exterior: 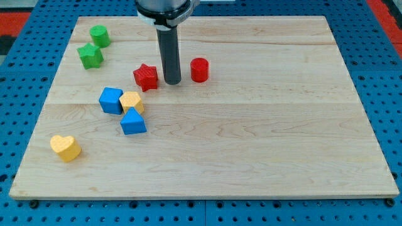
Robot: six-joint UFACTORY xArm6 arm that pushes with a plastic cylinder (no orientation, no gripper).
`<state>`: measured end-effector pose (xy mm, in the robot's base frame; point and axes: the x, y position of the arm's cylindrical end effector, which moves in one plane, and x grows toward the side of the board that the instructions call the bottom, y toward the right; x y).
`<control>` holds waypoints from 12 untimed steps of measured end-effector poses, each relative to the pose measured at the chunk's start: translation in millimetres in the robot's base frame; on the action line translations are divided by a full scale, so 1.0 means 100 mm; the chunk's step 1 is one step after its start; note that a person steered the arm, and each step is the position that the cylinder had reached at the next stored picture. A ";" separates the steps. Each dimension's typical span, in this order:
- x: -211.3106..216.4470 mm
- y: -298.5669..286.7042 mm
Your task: Slide the red star to the bottom of the green star
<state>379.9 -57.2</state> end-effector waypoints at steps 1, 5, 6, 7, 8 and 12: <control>-0.02 -0.32; -0.02 -1.16; -0.02 -1.31; -0.02 -1.40; -0.02 -1.50; -0.07 -1.40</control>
